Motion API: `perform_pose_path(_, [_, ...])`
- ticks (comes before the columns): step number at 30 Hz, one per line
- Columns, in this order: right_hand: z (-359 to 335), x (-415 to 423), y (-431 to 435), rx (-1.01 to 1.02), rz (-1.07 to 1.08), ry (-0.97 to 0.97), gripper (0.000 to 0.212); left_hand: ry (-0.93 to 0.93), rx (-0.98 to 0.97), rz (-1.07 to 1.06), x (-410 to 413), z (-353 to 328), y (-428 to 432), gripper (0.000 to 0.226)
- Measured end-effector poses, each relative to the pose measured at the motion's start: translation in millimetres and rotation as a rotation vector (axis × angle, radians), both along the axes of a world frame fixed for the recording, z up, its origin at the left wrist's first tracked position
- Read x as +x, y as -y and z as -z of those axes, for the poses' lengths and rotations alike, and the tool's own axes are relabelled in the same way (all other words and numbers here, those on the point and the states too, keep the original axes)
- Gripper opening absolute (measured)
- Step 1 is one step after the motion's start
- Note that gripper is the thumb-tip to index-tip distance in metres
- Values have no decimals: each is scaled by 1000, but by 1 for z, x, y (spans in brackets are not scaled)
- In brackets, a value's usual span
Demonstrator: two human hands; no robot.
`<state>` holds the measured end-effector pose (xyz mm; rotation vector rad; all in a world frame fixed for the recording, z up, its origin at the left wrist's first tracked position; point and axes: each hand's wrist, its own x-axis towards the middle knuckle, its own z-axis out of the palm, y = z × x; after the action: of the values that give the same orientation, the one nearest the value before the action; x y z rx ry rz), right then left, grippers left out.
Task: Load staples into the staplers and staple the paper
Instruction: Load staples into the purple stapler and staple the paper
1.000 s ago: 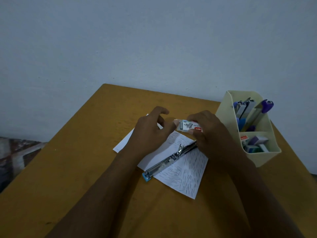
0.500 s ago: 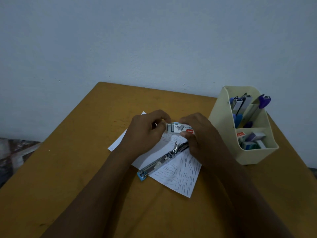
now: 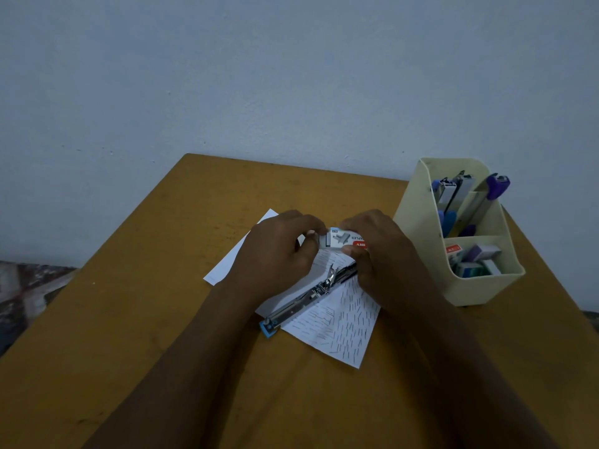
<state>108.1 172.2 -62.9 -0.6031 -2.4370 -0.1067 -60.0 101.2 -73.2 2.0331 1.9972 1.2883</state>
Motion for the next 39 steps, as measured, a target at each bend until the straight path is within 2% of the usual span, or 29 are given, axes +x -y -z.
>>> perform_pose_path(3, [1,0,-1,-57,22,-2,44,7,11,10,1,0,0,16])
perform_pose_path(6, [2,-1,-1,-31,39,30,41,66,16,45,0,0,0,5])
perform_pose_path(10, [1,1,-1,7,11,30,26,129,2,51,-1,0,-2,12])
perform_pose_path(19, [6,-1,-4,-39,186,-60,25,552,1,-10,-6,-7,1,4])
perform_pose_path(21, [10,-1,-5,-33,216,-55,18,607,-3,7,-5,-7,3,13])
perform_pose_path(25, [16,-3,-11,-249,338,-113,10,716,-100,7,-4,-6,4,12])
perform_pose_path(31, [29,-3,-21,-308,361,-152,15,863,-172,46,-2,-6,7,15])
perform_pose_path(35, [24,-3,-17,-294,333,-189,24,878,-171,49,-1,-7,7,15])
perform_pose_path(37, [17,-3,-12,-191,242,-225,21,865,-166,57,0,-7,7,14])
perform_pose_path(39, [11,-4,-6,-199,105,-228,21,841,-167,64,0,-7,7,16])
